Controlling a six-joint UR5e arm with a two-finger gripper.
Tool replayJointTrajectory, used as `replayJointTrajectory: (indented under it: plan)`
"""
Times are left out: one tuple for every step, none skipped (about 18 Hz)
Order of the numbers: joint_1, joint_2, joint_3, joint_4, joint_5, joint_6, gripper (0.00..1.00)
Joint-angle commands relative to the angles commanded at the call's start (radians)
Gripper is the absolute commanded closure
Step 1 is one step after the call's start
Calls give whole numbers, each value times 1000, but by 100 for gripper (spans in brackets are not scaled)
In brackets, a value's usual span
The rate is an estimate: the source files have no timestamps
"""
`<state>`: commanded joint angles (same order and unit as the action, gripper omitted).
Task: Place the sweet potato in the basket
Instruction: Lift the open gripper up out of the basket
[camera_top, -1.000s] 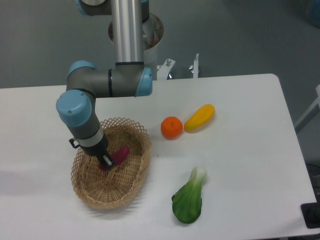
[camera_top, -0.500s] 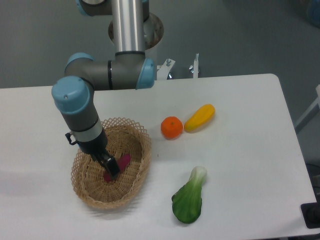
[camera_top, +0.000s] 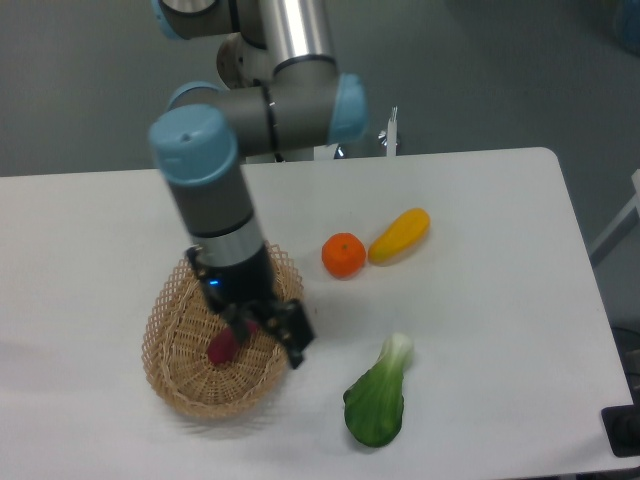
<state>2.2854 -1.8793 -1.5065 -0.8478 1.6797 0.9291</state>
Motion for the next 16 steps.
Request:
replayJointTrajectory:
  plan:
    - [23, 17, 14, -57, -3, 35, 0]
    - [45, 20, 28, -113, -6, 75, 0]
    - [66, 25, 41, -156, -6, 130, 0]
    - [81, 31, 49, -184, -6, 196, 0]
    - [98, 41, 49, -209, -6, 255, 0]
    - [118, 54, 49, -233, -6, 307, 0]
    - [143, 66, 48, -267, -14, 350, 0]
    - [164, 78, 42, -299, -24, 391, 0]
    - [180, 89, 31, -307, -26, 431, 0]
    - [195, 98, 22, -310, -32, 463, 0]
    - [207, 106, 14, -310, -40, 488, 0]
    - [215, 108, 11, -307, -47, 500, 0]
    - [215, 108, 9, -306, -54, 504, 0]
    - [215, 108, 9, -304, -57, 504, 0]
    - [215, 108, 9, -304, -58, 504, 0]
    - [215, 108, 9, -304, -60, 504, 0]
